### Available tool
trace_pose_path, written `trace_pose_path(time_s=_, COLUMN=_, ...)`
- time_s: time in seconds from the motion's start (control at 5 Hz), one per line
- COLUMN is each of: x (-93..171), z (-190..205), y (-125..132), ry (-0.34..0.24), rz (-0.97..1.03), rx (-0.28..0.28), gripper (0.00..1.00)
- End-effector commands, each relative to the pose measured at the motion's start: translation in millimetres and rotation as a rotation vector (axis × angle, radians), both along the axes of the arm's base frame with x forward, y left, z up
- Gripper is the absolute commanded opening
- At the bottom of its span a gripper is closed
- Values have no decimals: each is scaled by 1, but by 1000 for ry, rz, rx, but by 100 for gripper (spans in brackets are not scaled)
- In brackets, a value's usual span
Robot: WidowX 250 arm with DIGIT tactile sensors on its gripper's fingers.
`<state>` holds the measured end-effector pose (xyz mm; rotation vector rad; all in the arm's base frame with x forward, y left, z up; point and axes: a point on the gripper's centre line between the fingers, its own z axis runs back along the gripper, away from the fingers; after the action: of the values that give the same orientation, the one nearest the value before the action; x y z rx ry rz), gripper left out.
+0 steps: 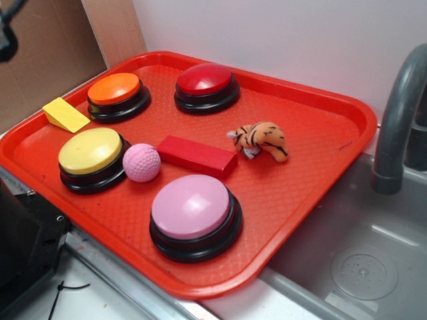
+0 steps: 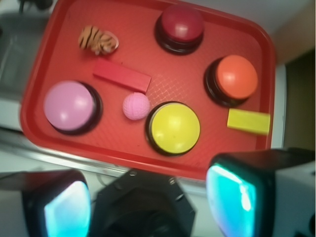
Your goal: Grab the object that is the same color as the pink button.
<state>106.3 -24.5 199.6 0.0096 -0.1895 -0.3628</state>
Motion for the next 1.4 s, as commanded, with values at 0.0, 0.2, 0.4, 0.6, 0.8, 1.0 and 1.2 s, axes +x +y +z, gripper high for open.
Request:
trace_pose_path(time_s=0.0, x=28, z=-58, y=-1, ry=-41, rz=-419, rx=-39, gripper=100)
trace_pose_path(time_s=0.2, x=41, z=-80, y=-5, ry=-52, rz=-512, rx=66, gripper=100)
trace_pose_path(time_s=0.4, x=50, z=-98, y=-6, ry=-51, rz=-559, rx=108, gripper=100)
trace_pose_path(time_s=0.6, x=60, z=-118, y=-12, ry=-57, rz=-633, rx=134, gripper=100)
trace_pose_path(time_s=0.8, x=71, z=-143, y=-18, ry=-19, rz=-649, rx=177, gripper=100)
trace_pose_path(time_s=1.0, x=77, z=-164, y=-22, ry=9, rz=-656, rx=183, gripper=100)
trace_pose_path(time_s=1.2, x=77, z=-172, y=-26, ry=24, rz=-679, rx=202, gripper=100)
